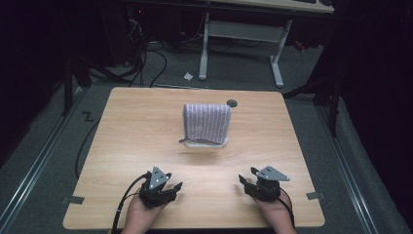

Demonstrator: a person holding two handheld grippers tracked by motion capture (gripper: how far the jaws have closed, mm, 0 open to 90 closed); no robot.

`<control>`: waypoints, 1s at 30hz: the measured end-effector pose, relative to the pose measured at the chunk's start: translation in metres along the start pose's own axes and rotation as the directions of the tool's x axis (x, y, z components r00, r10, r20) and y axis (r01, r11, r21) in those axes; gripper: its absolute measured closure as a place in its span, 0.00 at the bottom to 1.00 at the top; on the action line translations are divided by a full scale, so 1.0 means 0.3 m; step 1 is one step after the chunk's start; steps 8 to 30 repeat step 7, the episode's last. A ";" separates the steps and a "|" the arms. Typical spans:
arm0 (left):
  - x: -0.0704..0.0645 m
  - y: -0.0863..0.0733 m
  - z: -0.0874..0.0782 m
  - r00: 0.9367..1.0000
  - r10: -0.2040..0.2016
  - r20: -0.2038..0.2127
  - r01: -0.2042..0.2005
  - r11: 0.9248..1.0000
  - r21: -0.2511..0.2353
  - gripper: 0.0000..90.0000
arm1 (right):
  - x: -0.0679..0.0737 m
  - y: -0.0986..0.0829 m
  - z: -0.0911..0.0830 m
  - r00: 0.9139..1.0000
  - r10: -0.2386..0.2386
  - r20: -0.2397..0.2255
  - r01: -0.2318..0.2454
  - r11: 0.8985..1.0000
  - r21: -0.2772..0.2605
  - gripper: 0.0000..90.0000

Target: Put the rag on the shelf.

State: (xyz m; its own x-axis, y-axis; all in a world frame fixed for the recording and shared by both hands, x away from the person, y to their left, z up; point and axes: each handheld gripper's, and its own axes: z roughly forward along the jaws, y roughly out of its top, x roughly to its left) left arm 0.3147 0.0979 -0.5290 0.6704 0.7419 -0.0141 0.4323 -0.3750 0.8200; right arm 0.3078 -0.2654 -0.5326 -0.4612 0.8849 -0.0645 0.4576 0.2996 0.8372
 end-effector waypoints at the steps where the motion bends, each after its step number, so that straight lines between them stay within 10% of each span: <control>1: 0.007 0.000 0.008 1.000 -0.014 0.006 0.014 1.000 0.017 0.52 | 0.003 -0.004 -0.003 1.000 -0.011 0.012 0.011 1.000 -0.010 0.51; 7: 0.059 -0.003 0.007 0.994 -0.107 0.028 0.107 0.994 -0.016 0.51 | 0.007 0.011 0.021 1.000 -0.009 0.008 0.009 1.000 -0.011 0.49; 30: 0.059 -0.003 0.007 0.994 -0.107 0.028 0.107 0.994 -0.016 0.51 | 0.007 0.011 0.021 1.000 -0.009 0.008 0.009 1.000 -0.011 0.49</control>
